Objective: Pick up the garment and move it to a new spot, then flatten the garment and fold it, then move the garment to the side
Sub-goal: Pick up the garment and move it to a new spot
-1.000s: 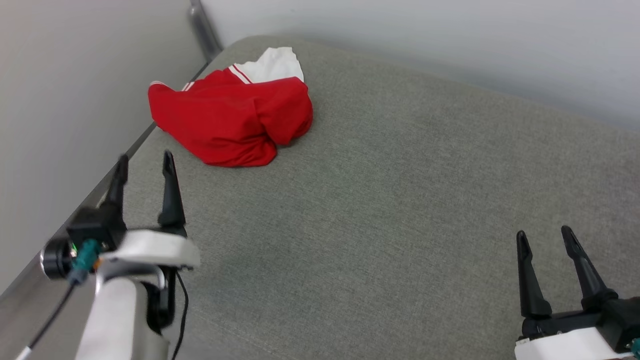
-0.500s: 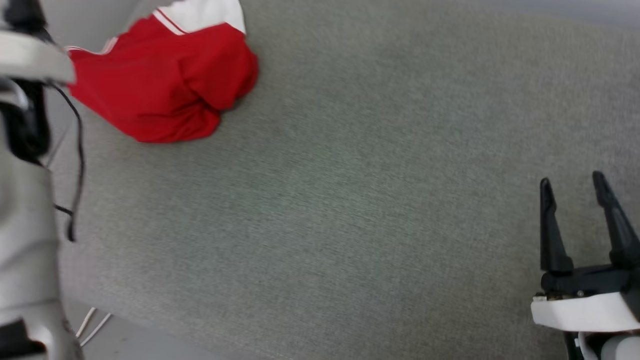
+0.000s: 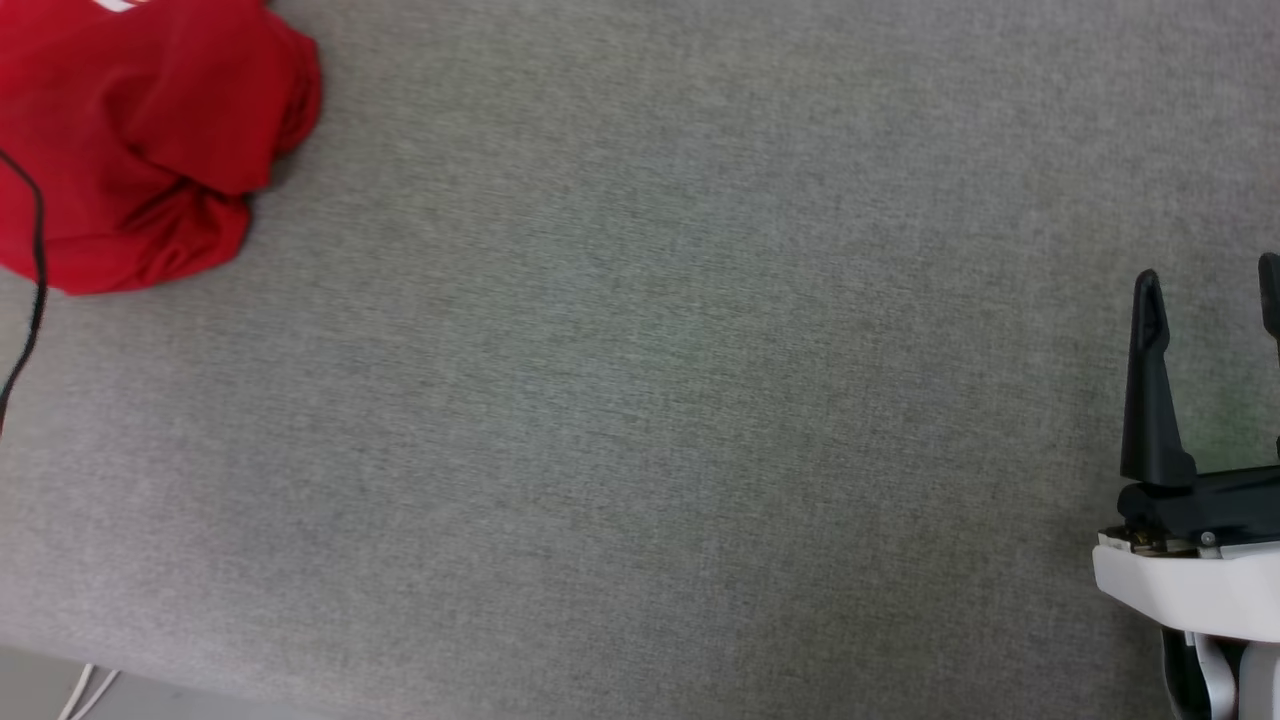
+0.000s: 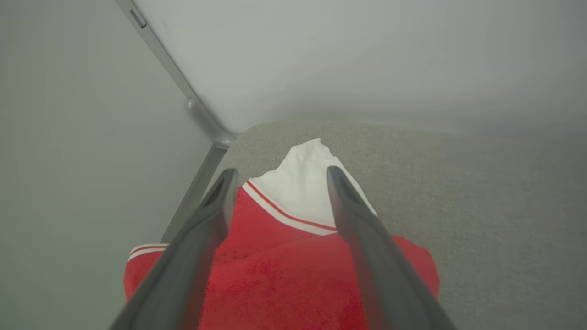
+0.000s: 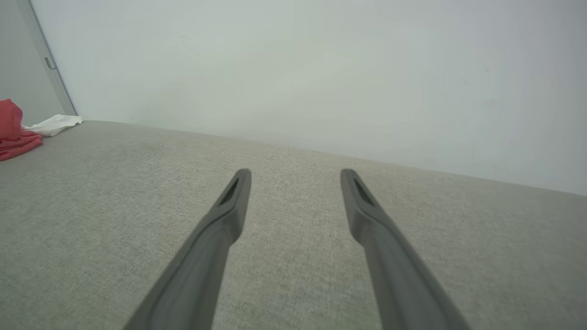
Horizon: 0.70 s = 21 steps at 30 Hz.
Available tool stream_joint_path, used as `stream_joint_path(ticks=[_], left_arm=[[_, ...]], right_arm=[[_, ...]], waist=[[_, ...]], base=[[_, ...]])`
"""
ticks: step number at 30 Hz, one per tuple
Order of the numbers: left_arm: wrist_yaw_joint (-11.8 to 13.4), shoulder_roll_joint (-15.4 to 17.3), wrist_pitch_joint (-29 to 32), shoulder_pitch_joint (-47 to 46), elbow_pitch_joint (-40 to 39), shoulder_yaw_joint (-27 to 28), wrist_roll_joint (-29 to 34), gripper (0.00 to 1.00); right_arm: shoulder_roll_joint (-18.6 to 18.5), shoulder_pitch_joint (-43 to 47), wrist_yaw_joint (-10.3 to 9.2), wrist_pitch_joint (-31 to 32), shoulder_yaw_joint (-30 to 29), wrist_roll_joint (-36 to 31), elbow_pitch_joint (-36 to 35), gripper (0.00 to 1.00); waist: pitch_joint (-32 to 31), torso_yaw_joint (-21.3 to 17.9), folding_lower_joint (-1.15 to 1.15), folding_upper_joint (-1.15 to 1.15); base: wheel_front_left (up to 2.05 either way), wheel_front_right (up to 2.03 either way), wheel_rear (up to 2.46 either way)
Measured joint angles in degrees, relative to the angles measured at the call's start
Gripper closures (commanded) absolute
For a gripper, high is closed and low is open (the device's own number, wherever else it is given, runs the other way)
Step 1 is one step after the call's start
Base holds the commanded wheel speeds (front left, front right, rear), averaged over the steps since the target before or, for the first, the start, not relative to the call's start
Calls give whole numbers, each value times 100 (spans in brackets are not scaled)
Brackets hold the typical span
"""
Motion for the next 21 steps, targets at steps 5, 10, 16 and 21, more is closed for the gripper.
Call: stream_joint_path(ticks=[5,10,16,21], left_arm=[[1,428,1321,144,-147,-762,-1207,0],[1,856,2397,456,-247,-1322,-2158,0],[1,1106,2670,591,-345,-1862,-2421,0],[1,1187,2485,492,-276,-2293,-2624,100]], right_arm=[[0,-41,0,-1,-1,-55,-92,0],[-1,-119,0,0,-10,-157,-204,0],[0,-233,0,-1,21,-191,-230,0],[0,-249,0,0,101,-178,-164,0]], waist=[[261,-141,0,0],[561,-252,0,0],[793,-344,-1,0],[804,-370,-1,0]], base=[[0,0,0],[0,0,0],[0,0,0],[0,0,0]])
